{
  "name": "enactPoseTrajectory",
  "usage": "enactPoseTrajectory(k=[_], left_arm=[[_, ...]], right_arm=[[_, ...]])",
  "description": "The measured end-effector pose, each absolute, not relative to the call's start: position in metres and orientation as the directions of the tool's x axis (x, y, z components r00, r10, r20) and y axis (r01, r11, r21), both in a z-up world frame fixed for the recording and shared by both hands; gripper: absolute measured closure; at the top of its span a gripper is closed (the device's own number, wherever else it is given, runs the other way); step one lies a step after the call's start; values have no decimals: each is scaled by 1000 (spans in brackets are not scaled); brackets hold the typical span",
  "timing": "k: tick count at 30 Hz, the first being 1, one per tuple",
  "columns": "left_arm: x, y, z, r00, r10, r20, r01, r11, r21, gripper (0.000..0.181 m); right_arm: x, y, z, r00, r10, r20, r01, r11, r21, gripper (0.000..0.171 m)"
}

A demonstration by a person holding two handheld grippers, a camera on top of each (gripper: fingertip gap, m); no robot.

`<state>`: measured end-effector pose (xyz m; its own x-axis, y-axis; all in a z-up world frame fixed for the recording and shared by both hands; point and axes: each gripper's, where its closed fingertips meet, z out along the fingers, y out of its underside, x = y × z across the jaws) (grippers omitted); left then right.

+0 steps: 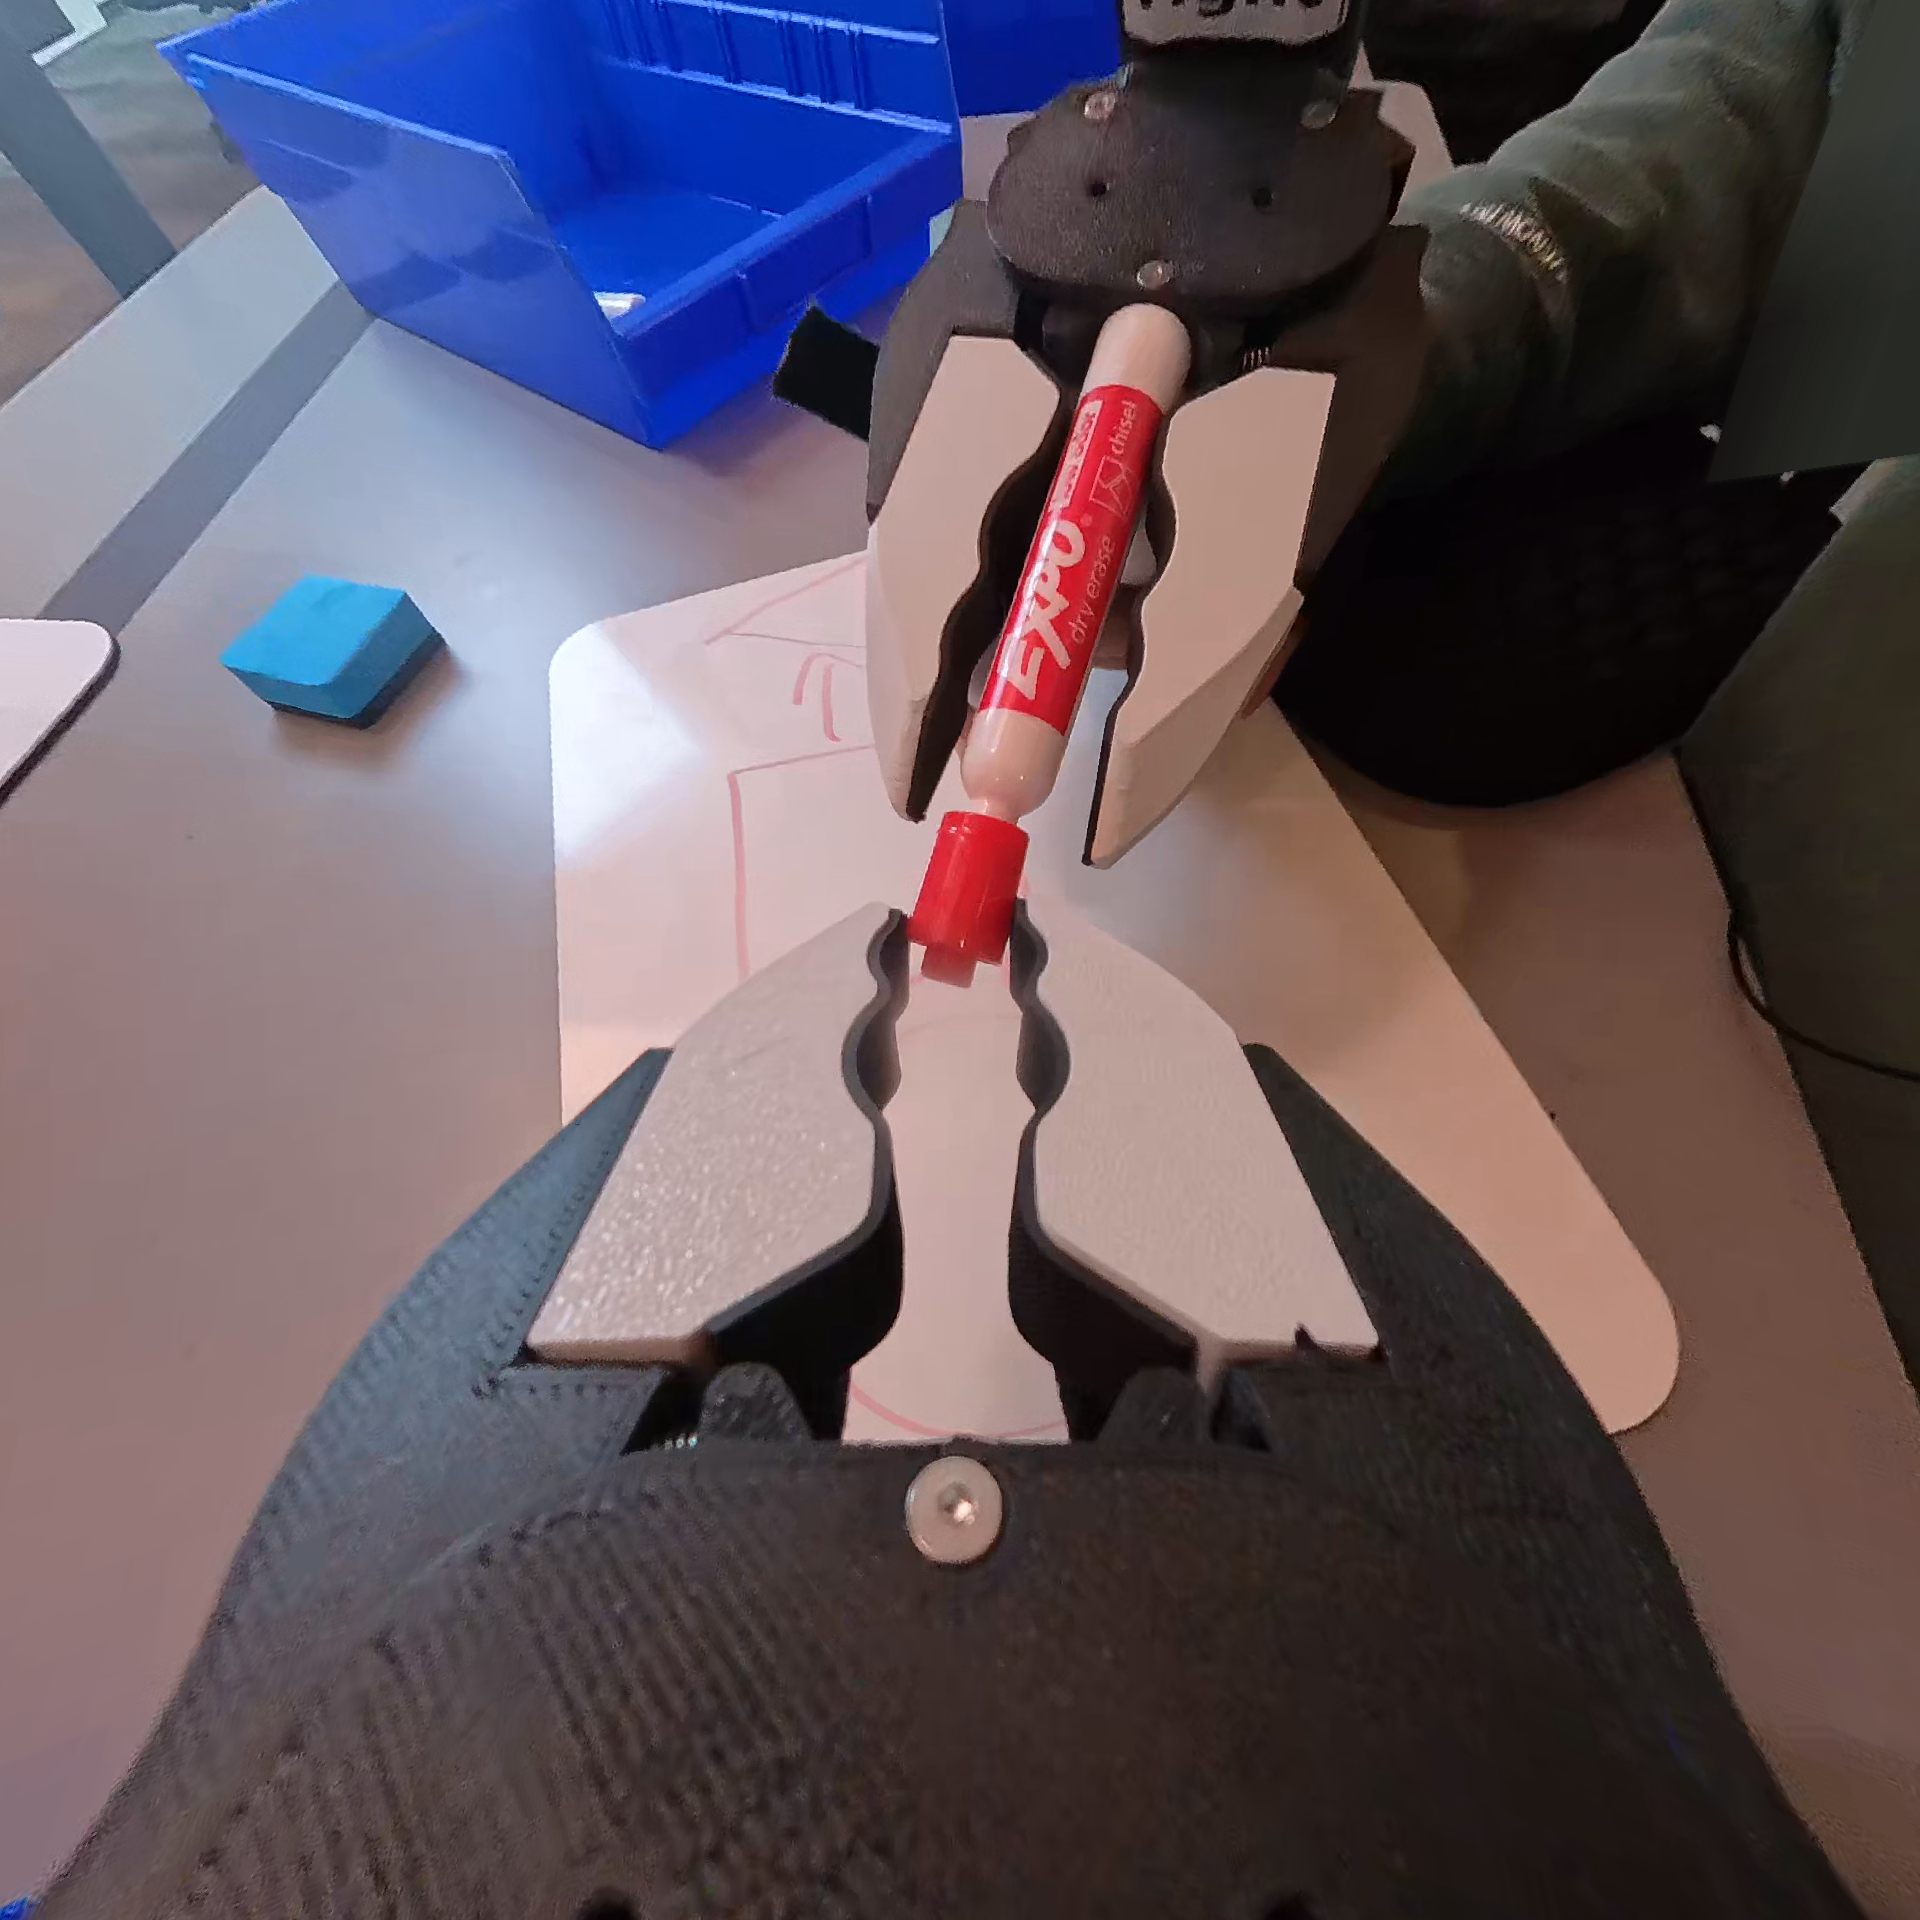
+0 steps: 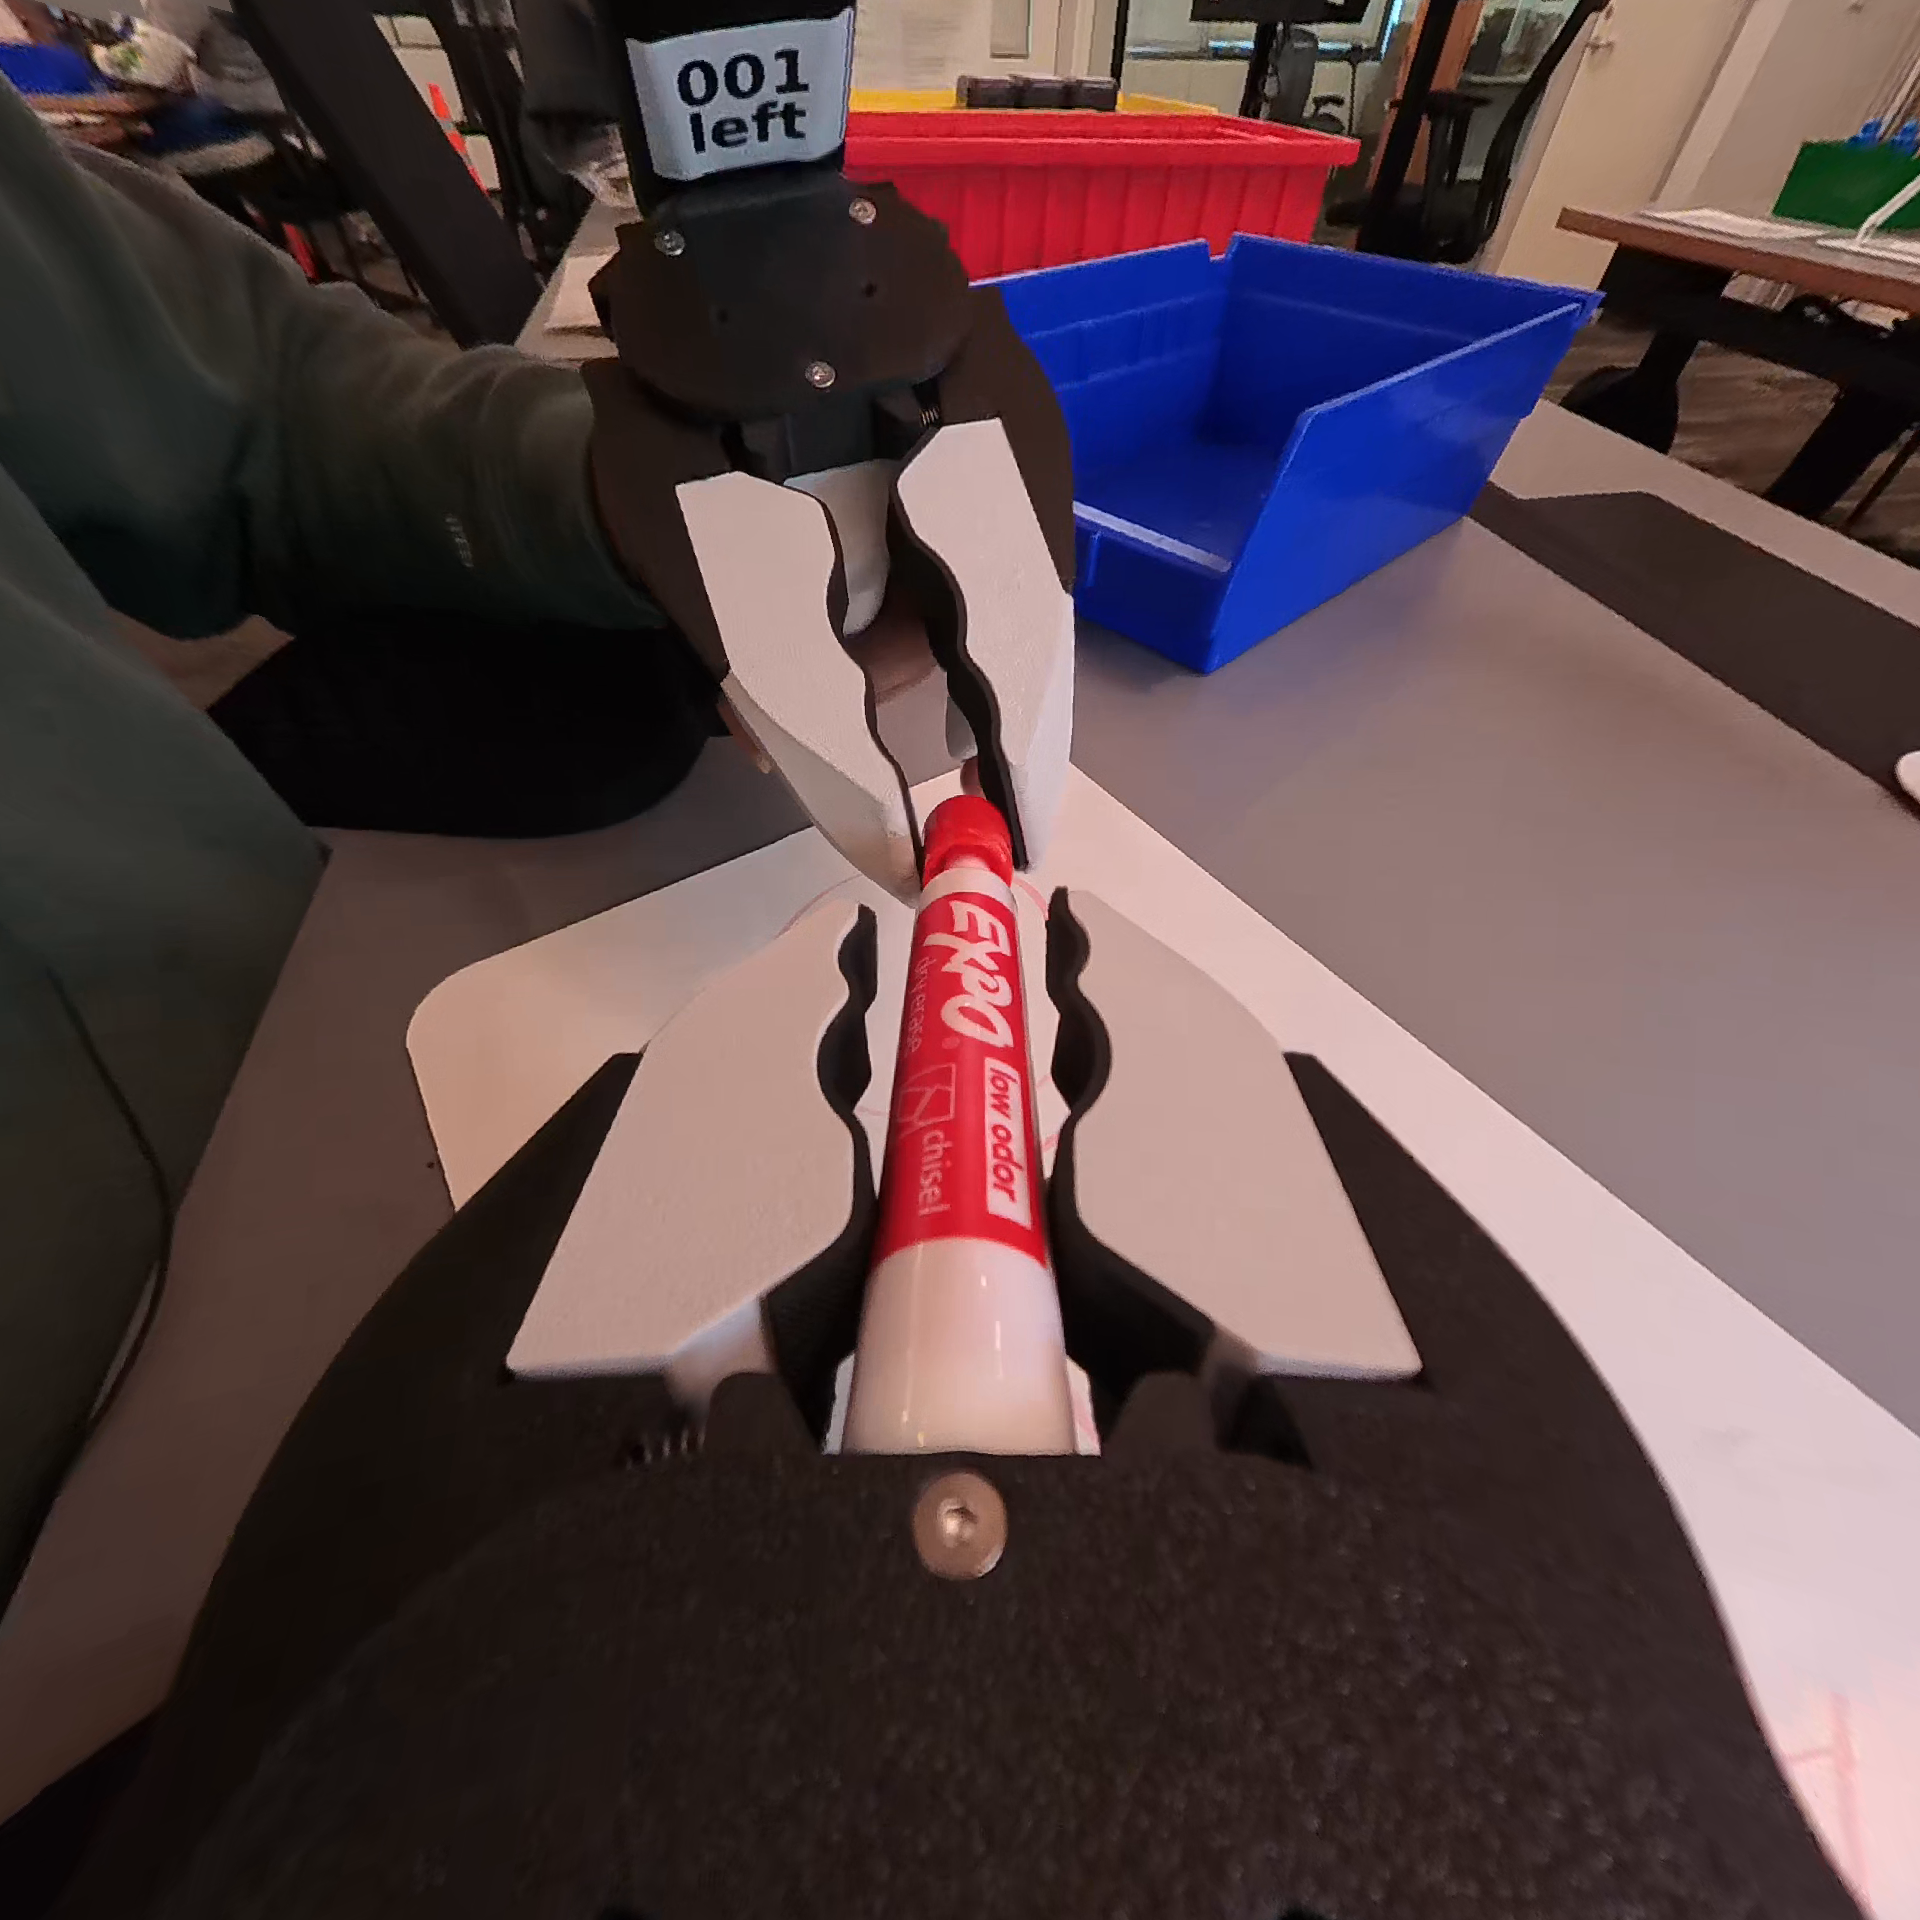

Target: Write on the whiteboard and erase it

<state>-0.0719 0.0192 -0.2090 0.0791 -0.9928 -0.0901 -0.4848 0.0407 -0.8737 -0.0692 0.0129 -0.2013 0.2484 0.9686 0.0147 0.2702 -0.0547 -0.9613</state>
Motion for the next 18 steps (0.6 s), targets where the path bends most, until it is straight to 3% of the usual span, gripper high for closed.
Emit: enactPoseTrajectory(k=[7,18], left_arm=[[-74,19,-227,73,-969,-235,-549,157,-821,164],[-72,18,-231,44,-960,-275,-532,211,-820,165]], right_arm=[[-71,13,-219,256,966,29,361,-68,-930,139],[-70,13,-223,233,970,-68,333,-145,-932,140]])
